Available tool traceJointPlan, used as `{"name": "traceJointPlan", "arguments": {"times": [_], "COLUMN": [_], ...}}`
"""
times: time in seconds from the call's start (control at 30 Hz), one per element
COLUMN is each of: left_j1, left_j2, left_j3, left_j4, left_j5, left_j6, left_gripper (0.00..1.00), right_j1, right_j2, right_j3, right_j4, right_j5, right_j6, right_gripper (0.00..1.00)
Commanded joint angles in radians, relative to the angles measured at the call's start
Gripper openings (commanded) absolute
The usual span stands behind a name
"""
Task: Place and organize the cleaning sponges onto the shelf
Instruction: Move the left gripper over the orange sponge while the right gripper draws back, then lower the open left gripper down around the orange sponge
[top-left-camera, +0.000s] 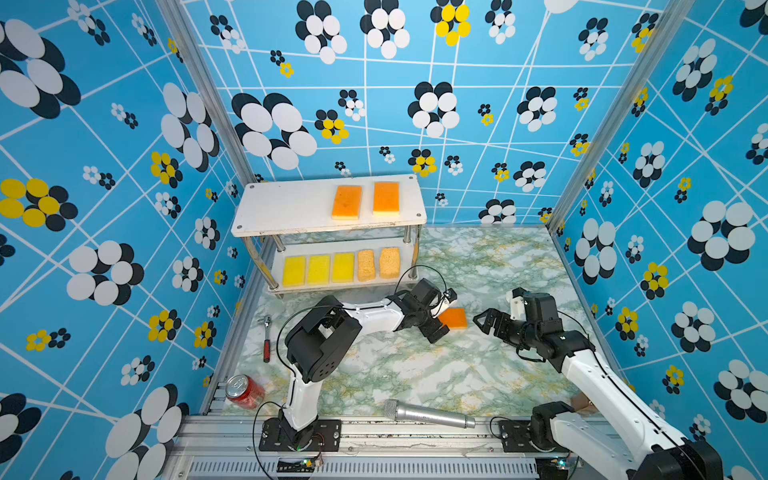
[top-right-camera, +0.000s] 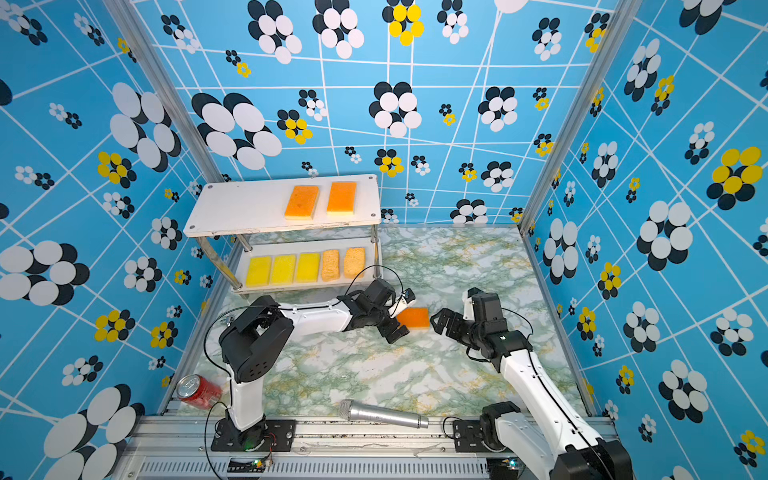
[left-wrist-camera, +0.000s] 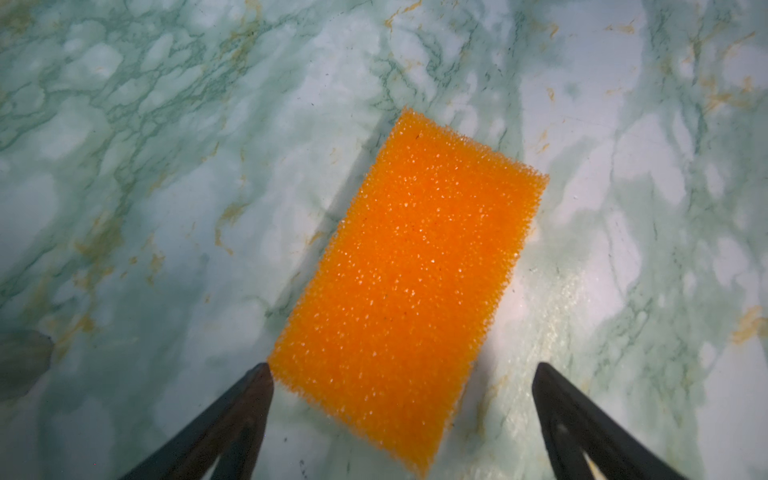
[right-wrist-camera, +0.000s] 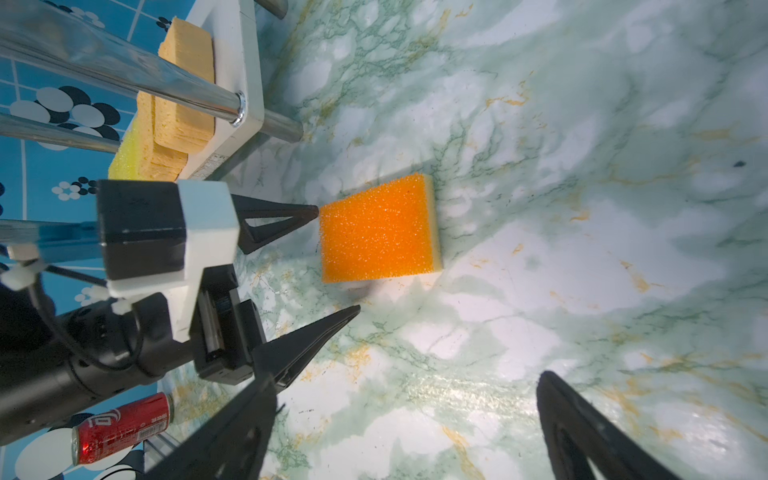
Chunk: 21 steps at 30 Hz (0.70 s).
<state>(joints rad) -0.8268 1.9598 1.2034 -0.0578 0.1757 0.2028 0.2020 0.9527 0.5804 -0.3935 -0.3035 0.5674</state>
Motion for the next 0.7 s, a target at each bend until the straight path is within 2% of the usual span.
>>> {"name": "traceJointPlan", "arguments": {"times": [0.0,0.67], "left_j1": [0.006,0.068], "left_j2": [-0.027,0.020], "left_j3": [0.045,0.115], "left_j4": [-0.063,-0.154], "left_j5": [0.039,0.176], "left_j6": [0.037,0.212], "left_gripper": [0.99,0.99], "right_j1": [-0.006,-0.006], "right_j2": [-0.016,-0.018], "right_j3": [-0.016,-0.012], "right_j4": [-0.018,-0.024], "right_j5": [0.012,0.012], "right_j6": [-0.001,-0.003], "right_gripper": [0.99,0.99]}}
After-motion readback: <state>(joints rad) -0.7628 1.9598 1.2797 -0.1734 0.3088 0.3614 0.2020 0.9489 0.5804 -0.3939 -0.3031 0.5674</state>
